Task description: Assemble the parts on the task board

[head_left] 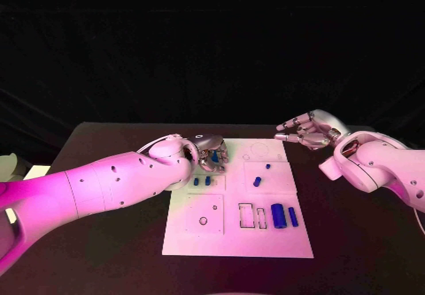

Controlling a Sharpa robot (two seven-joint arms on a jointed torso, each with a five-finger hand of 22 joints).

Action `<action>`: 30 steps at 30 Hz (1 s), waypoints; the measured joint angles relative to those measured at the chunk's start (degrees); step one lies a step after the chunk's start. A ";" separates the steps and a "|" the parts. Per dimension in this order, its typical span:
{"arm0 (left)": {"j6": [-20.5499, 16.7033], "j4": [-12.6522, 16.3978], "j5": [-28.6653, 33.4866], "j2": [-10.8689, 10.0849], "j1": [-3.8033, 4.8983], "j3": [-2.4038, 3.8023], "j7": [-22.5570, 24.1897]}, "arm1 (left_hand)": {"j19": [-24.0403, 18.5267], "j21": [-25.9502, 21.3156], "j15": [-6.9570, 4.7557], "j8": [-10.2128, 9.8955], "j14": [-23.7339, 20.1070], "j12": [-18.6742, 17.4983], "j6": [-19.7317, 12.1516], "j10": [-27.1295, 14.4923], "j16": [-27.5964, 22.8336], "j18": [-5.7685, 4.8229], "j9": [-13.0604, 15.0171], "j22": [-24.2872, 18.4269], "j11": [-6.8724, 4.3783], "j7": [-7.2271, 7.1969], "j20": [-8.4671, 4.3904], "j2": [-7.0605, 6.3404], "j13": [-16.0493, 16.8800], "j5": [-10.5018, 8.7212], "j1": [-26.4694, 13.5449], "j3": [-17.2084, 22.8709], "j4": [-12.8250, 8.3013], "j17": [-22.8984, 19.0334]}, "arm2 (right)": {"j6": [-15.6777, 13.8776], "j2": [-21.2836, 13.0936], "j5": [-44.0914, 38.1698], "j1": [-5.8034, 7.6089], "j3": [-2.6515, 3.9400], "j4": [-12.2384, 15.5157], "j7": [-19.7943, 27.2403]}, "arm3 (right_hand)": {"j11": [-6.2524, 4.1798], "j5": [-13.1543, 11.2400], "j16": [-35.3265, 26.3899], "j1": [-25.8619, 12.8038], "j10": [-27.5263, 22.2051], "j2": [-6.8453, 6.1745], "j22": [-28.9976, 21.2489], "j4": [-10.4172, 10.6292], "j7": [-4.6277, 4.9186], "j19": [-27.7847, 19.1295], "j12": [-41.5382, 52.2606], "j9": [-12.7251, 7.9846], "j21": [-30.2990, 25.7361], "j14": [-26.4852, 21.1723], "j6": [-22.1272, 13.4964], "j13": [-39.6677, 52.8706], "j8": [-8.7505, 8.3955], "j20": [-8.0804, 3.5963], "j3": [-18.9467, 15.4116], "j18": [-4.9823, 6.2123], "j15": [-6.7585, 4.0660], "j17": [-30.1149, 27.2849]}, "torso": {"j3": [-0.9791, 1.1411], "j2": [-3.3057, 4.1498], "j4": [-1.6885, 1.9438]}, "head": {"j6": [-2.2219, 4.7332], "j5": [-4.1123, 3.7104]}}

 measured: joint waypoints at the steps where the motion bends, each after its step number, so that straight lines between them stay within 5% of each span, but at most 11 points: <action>1: 0.05 -0.08 -0.08 0.09 -0.01 0.00 -0.07 | 0.08 0.29 -0.14 0.00 0.14 -0.27 0.14 0.39 0.29 0.00 -0.09 0.28 0.05 0.12 -0.07 0.31 -0.21 0.00 0.31 0.62 -0.14 0.00 | 0.00 0.01 0.00 0.00 0.00 -0.01 0.00 | 0.00 0.00 0.00 0.00 0.00 0.00 0.00 0.00 0.00 0.00 0.00 0.00 0.00 0.00 0.00 0.00 0.00 0.00 0.00 0.00 0.00 0.00 | 0.00 -0.01 0.00 | -0.01 0.03; 3: 0.16 -0.17 -0.18 0.21 -0.02 0.01 -0.18 | 0.07 0.52 -0.20 -0.26 0.20 -0.47 0.52 0.68 0.31 -0.87 -0.31 0.74 -0.08 -0.10 -0.07 0.36 -0.58 0.00 0.36 1.55 -0.48 0.00 | 0.01 0.02 0.01 -0.01 0.00 -0.02 0.01 | 0.00 0.00 0.00 0.00 0.00 0.00 0.00 0.00 0.00 0.00 0.00 0.00 0.00 0.00 0.00 0.00 0.00 0.00 0.00 0.00 0.00 0.00 | 0.00 -0.02 0.00 | -0.03 0.06; 30: 4.78 -1.62 -0.14 1.70 0.08 0.26 -3.59 | 0.49 2.82 -0.20 -1.66 0.20 -2.26 1.65 2.21 0.55 -0.86 -1.49 3.25 0.22 0.41 -0.07 -0.34 -2.55 0.00 -1.25 5.76 -1.34 -0.02 | 0.13 0.13 0.04 -0.06 0.00 -0.08 0.08 | 0.00 0.00 0.00 0.00 0.00 0.00 0.04 0.00 0.00 0.00 0.01 -0.01 0.00 0.00 0.00 0.00 0.00 0.00 0.00 0.00 0.00 -0.02 | 0.01 -0.06 0.04 | -0.29 0.19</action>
